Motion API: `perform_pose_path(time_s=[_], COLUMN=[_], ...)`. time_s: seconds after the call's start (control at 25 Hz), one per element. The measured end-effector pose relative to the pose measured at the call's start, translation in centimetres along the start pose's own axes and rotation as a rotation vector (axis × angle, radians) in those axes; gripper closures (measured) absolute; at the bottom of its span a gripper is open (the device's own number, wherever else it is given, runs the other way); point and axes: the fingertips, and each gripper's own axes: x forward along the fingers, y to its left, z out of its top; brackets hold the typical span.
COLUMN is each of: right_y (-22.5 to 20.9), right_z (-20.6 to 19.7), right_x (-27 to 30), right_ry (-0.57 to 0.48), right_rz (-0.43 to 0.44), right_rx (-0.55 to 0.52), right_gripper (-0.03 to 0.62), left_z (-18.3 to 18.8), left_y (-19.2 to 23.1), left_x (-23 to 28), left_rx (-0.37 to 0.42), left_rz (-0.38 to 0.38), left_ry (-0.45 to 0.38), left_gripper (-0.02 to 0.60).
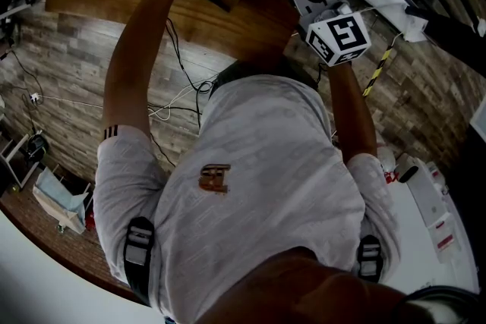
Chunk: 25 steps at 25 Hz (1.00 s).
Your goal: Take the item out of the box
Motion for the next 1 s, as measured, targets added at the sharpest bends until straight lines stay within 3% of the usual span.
perform_pose_path(time_s=[0.36, 0.6, 0.76, 1.0], right_y=[1.0, 1.6, 1.9, 2.7], right_z=[0.3, 0.5, 1.2, 2.3], right_x=[-0.2, -0.3, -0.5, -0.8], right_ry=[-0.006, -0.011, -0.021, -0.044], right_rz=[0.025, 0.052, 0.068, 0.093], right_rx=[-0.008, -0.019, -0.026, -0.039], right_gripper=[0.562, 0.562, 0.562, 0.562], left_z=[0.2, 1.5, 3.0, 5.2], left_y=[-0.3, -0.1, 0.3, 0.7], left_x=[-2.0, -4.2, -6.7, -11.5], left_rx=[-0.108, -0.212, -0.289, -0.455], left_rz=[0.101, 0.206, 0.295, 0.452], left_ry=[-0.083, -0.186, -0.28, -0.489], left_gripper=[0.377, 0.377, 0.377, 0.377])
